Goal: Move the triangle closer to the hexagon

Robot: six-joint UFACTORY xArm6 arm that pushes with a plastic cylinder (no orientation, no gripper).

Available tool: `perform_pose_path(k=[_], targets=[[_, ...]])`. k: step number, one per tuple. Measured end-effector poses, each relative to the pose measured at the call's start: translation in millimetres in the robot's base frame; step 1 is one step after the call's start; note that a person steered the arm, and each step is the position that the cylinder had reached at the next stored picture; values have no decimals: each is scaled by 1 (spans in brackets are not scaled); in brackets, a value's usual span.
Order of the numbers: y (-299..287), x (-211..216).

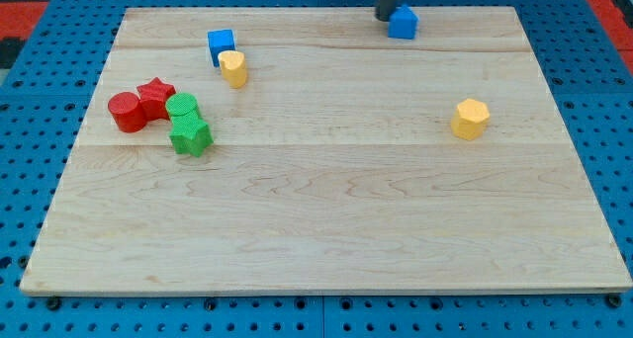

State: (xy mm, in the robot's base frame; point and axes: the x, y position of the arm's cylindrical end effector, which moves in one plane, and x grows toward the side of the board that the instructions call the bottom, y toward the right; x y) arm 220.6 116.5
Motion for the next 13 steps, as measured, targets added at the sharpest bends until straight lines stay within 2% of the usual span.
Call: perform_pose_path(k=[1,2,3,5,6,7,8,9,10,11,12,13], targets=[[33,45],[21,17],[61,28],[39,127],[25,99],[72,70],[89,101],[58,121],[74,97],[9,94],[15,123],[38,123]])
